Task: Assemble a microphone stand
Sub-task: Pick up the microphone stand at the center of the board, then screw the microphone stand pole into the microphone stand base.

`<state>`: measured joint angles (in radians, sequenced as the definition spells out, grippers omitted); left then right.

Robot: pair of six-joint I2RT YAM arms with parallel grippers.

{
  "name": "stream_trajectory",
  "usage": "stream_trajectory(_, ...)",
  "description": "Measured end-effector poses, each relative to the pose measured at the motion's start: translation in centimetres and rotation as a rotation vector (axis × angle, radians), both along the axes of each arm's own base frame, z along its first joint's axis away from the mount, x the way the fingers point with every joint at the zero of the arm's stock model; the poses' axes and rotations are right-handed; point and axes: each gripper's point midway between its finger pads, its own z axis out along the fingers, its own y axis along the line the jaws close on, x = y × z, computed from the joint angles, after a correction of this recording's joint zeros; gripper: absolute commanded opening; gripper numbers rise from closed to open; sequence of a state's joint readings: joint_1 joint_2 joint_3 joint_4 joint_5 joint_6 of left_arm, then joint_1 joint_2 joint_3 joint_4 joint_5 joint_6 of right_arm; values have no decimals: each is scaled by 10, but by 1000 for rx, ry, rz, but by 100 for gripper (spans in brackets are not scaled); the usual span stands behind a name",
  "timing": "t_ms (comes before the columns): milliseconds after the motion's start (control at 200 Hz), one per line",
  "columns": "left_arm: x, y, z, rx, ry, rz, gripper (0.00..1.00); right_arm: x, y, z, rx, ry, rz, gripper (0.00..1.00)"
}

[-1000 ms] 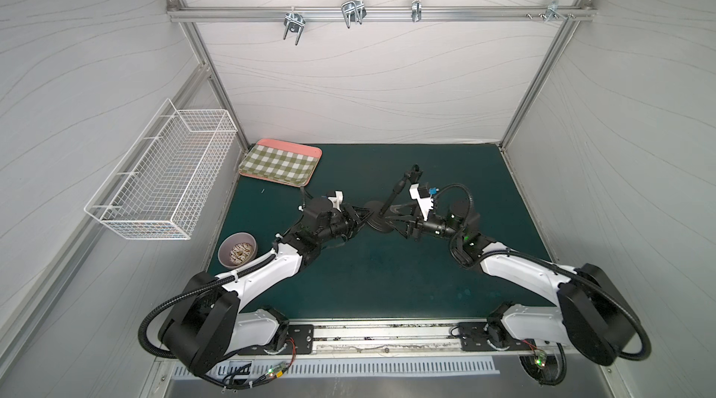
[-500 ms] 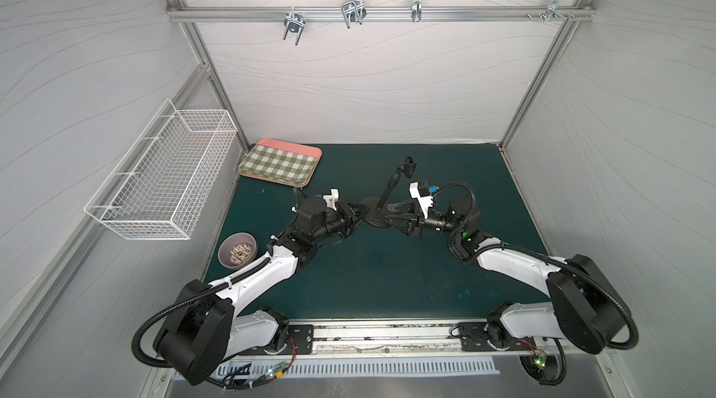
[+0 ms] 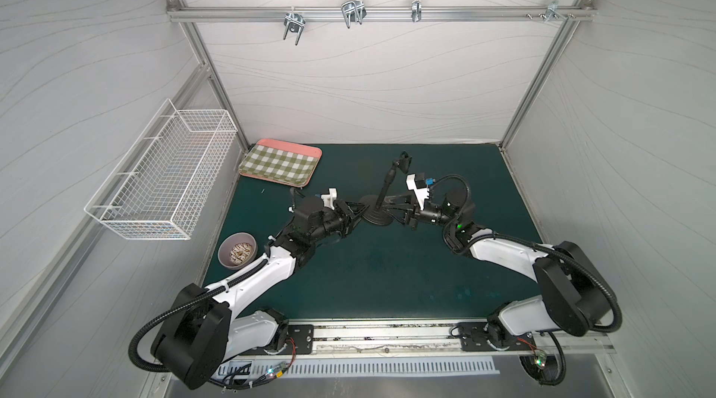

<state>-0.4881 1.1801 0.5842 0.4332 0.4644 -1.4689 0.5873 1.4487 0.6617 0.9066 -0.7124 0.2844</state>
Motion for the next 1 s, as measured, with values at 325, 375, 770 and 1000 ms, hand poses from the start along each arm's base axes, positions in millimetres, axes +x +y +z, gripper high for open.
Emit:
stream_trajectory(325,-3,-1,4,-12,-5,-14,0,10,2,4,28,-3,12,35)
stream_trajectory(375,-3,-2,4,-13,-4,-18,0,12,6,8,38,-4,34,33)
stream_trajectory(770,-4,-2,3,-19,10,-19,0,18,15,15,98,8,55,4)
stream_trajectory(1000,-5,-1,-2,-6,18,-19,0,12,20,12,64,31,-233,4)
